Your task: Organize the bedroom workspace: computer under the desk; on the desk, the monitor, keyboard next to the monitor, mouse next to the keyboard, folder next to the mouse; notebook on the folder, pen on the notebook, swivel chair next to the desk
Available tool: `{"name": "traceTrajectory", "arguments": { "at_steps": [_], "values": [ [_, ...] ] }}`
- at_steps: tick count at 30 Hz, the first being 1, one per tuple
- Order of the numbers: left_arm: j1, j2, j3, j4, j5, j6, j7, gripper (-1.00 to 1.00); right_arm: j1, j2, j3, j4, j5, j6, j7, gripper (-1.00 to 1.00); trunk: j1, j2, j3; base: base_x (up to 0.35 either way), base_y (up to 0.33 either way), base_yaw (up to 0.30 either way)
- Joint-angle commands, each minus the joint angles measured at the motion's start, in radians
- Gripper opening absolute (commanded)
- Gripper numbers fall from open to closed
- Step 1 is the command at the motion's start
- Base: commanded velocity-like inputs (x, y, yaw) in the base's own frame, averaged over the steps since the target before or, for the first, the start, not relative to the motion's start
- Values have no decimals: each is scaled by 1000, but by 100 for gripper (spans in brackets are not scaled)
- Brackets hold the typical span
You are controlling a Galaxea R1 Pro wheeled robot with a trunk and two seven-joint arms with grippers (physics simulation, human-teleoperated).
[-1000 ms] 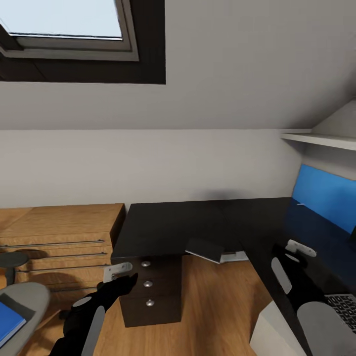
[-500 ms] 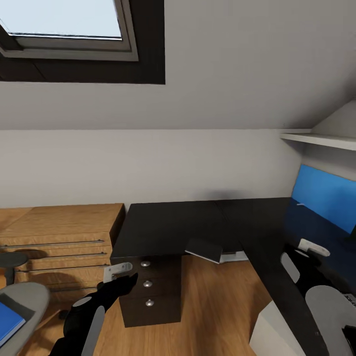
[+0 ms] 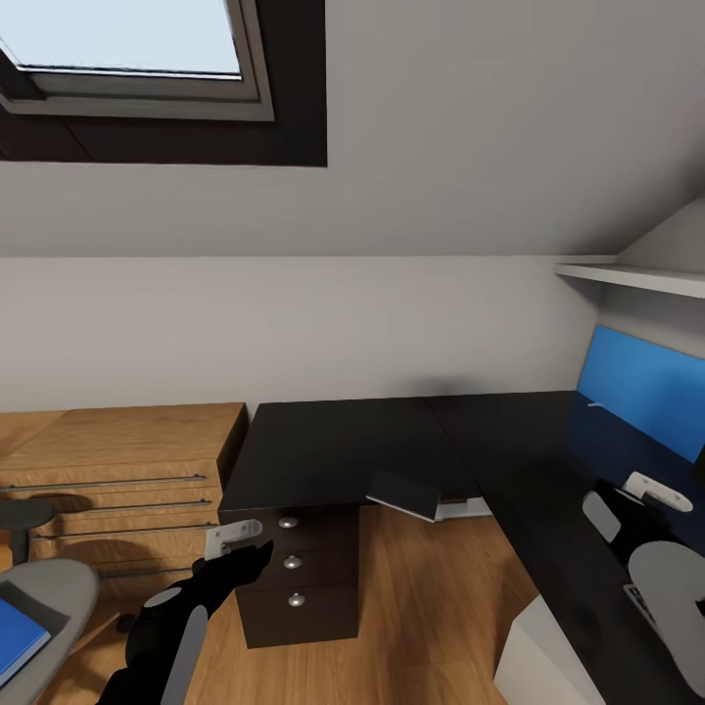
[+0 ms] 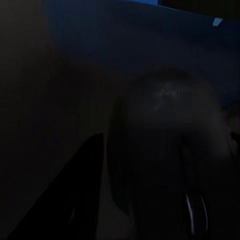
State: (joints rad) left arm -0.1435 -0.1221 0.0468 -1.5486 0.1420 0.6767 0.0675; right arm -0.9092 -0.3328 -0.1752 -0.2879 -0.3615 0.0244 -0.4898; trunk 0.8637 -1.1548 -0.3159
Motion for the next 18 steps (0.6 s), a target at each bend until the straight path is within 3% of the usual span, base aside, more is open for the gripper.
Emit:
{"name": "traceTrajectory", "arguments": {
  "at_steps": [1,6,18],
  "values": [
    [-1,-1,1,-2,11,5,7,100,0,1,-1,-5,-8,-2,0,-100,0,-1,-1,0,0,0],
    [-1,-2,1,-7,13,8,6,100,0,21,-7,-38,-8,-7,0,-100,0,-1,-1,0,0,0],
    [-1,-5,-1,-59,18,9,5,100,0,29,-8,-47,-8,-6,-1,-100,4,-8,-4,0,0,0]
  ]
}}
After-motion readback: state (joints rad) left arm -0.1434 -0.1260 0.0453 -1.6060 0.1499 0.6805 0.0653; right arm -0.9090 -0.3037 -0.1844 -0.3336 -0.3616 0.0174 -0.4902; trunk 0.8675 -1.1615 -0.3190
